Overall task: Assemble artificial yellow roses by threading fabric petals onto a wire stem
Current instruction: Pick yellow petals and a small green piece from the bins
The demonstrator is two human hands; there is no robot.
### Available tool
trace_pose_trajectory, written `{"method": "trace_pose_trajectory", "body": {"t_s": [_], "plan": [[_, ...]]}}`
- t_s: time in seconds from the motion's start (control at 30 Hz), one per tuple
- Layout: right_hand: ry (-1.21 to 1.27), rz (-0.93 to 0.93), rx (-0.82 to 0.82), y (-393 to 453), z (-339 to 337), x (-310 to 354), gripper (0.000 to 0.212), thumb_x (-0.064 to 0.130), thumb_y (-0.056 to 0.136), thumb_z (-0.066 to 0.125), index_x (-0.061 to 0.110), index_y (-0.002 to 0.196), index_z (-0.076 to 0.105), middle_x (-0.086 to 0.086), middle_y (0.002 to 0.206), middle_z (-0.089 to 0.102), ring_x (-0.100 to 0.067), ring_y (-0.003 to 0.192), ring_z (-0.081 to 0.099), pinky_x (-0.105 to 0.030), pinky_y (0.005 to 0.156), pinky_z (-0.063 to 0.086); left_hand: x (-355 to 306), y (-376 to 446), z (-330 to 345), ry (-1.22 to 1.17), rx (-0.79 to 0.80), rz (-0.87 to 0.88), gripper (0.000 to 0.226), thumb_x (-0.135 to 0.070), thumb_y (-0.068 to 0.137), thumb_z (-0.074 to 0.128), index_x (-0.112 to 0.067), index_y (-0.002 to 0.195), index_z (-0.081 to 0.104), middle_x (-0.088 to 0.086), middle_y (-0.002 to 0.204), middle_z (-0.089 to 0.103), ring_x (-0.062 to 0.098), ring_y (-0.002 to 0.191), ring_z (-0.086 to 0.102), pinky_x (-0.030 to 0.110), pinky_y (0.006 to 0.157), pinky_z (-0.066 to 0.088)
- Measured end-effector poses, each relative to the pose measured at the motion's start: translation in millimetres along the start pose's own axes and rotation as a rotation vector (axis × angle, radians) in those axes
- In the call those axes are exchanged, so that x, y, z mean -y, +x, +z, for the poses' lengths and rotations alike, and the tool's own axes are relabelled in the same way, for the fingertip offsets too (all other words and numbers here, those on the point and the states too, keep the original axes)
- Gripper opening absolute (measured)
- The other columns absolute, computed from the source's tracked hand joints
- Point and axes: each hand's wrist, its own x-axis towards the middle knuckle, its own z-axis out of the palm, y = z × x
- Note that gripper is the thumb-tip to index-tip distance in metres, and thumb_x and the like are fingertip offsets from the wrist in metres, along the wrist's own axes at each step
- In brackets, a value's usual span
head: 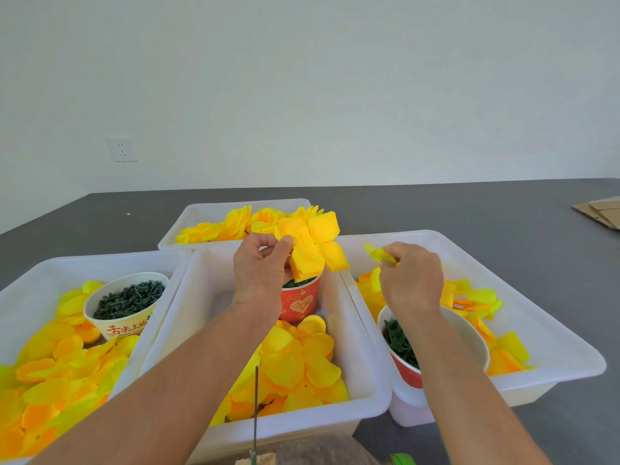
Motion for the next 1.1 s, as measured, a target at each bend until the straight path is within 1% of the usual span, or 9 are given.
{"method": "trace_pose_trajectory", "body": {"t_s": [0.2, 0.27, 0.37, 0.5, 0.6, 0.67, 0.77, 0.97, 1.1], "plan": [[-0.138, 0.086, 0.366, -4, 1, 3, 0.034, 0.013, 0.088, 0.047, 0.014, 0.122, 0.056, -0.008, 0.13, 0.054, -0.029, 0.121, 0.046, -0.04, 0.099, 0.034, 1, -2, 1, -0.014, 0.071, 0.0, 0.016, -0.014, 0.089, 0.061, -0.015, 0.077, 0.051, 0.015, 0.092, 0.069, 0.031, 0.088, 0.068, 0.034, 0.066, 0.059], [-0.12, 0.062, 0.383, -3, 4, 3, 0.019, 0.021, 0.092, 0.042, 0.013, 0.098, 0.058, -0.012, 0.116, 0.057, -0.03, 0.109, 0.049, -0.042, 0.095, 0.039, 1, -2, 2, -0.019, 0.097, -0.011, 0.017, -0.013, 0.09, 0.061, -0.014, 0.077, 0.05, 0.017, 0.092, 0.068, 0.031, 0.087, 0.068, 0.034, 0.065, 0.059], [-0.101, 0.005, 0.29, -3, 3, 5, 0.033, 0.026, 0.096, 0.034, 0.012, 0.07, 0.049, -0.012, 0.094, 0.057, -0.031, 0.091, 0.049, -0.042, 0.085, 0.042, 1, -4, 3, -0.029, 0.15, -0.038, 0.018, -0.012, 0.09, 0.06, -0.013, 0.075, 0.05, 0.025, 0.098, 0.065, 0.035, 0.09, 0.064, 0.047, 0.076, 0.057], [0.253, -0.031, 0.207, -1, -3, 10, 0.044, 0.027, 0.101, 0.029, 0.004, 0.101, 0.066, -0.017, 0.105, 0.066, -0.034, 0.101, 0.055, -0.04, 0.088, 0.04, 3, -5, 4, -0.004, 0.191, -0.046, 0.016, -0.013, 0.089, 0.061, -0.013, 0.076, 0.052, 0.026, 0.102, 0.065, 0.033, 0.089, 0.063, 0.047, 0.079, 0.056], [0.61, 0.109, 0.264, -3, -5, 15, 0.053, 0.041, 0.099, 0.032, 0.003, 0.092, 0.069, -0.014, 0.102, 0.069, -0.028, 0.097, 0.06, -0.039, 0.093, 0.044, 5, -4, 4, -0.013, 0.238, -0.055, 0.016, -0.014, 0.089, 0.061, -0.014, 0.076, 0.053, 0.023, 0.096, 0.066, 0.028, 0.085, 0.063, 0.041, 0.074, 0.056], [0.749, 0.132, 0.327, -3, -6, 16, 0.05, 0.048, 0.093, 0.045, 0.006, 0.083, 0.072, -0.01, 0.087, 0.072, -0.023, 0.085, 0.065, -0.038, 0.083, 0.053, 6, -4, 4, -0.033, 0.28, -0.067, 0.016, -0.013, 0.089, 0.061, -0.014, 0.075, 0.053, 0.02, 0.092, 0.066, 0.026, 0.082, 0.064, 0.038, 0.071, 0.057], [0.834, 0.076, 0.362, -3, -9, 14, 0.022, 0.028, 0.084, 0.065, 0.025, 0.063, 0.07, 0.008, 0.066, 0.069, -0.004, 0.06, 0.061, -0.013, 0.053, 0.05, 6, -5, 4, -0.065, 0.341, -0.079, 0.013, -0.012, 0.089, 0.06, -0.012, 0.078, 0.054, 0.014, 0.084, 0.066, 0.022, 0.075, 0.064, 0.035, 0.068, 0.058], [1.031, 0.347, 0.093, 5, -8, 5, 0.016, 0.013, 0.082, 0.067, 0.018, 0.066, 0.065, -0.003, 0.069, 0.063, -0.012, 0.059, 0.057, -0.022, 0.053, 0.047, 5, -8, 2, -0.109, 0.439, -0.126, 0.01, -0.015, 0.09, 0.059, -0.006, 0.093, 0.057, 0.018, 0.09, 0.072, 0.03, 0.083, 0.071, 0.033, 0.071, 0.059], [0.598, 0.424, -0.261, 18, -6, -12, 0.012, 0.021, 0.085, 0.063, 0.01, 0.082, 0.065, -0.003, 0.078, 0.058, -0.024, 0.079, 0.054, -0.039, 0.078, 0.046, 1, -6, 0, -0.131, 0.394, -0.126, 0.011, -0.013, 0.092, 0.056, -0.002, 0.091, 0.057, 0.018, 0.083, 0.072, 0.03, 0.079, 0.071, 0.031, 0.069, 0.059]]}}
